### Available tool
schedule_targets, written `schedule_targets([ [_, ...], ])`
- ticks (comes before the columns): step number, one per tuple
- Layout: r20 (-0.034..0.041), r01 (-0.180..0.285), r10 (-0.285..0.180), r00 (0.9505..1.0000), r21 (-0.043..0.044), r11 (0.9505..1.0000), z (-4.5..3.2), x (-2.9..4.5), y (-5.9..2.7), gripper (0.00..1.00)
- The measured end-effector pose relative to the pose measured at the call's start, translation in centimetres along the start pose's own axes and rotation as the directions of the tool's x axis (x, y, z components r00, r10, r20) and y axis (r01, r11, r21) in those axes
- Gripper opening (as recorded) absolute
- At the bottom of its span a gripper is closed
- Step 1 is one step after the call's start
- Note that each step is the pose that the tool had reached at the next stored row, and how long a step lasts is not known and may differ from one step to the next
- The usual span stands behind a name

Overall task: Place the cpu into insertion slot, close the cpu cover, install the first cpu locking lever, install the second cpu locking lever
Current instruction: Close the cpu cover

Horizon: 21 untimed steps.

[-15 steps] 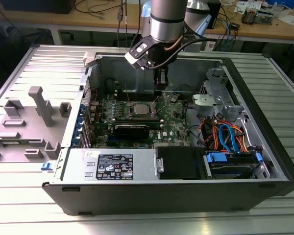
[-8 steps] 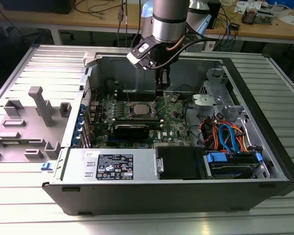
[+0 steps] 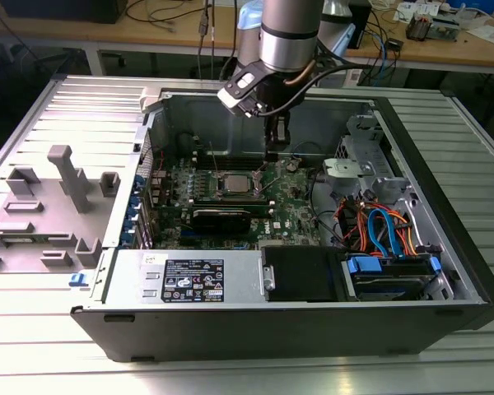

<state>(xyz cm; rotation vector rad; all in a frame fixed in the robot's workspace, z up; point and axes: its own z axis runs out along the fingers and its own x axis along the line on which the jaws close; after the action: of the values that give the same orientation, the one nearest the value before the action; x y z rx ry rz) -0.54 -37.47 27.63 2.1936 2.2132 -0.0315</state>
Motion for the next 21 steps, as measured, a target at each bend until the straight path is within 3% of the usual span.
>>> schedule_targets([
  [9, 0.0001, 0.000, 0.000, 1.0000, 0.0000, 1.0000, 0.02, 0.00, 0.51, 0.11],
  [13, 0.0000, 0.000, 0.000, 1.0000, 0.0000, 1.0000, 0.05, -0.01, 1.11, 0.11],
  [21, 0.0001, 0.000, 0.000, 1.0000, 0.0000, 1.0000, 0.08, -0.01, 1.33, 0.11],
])
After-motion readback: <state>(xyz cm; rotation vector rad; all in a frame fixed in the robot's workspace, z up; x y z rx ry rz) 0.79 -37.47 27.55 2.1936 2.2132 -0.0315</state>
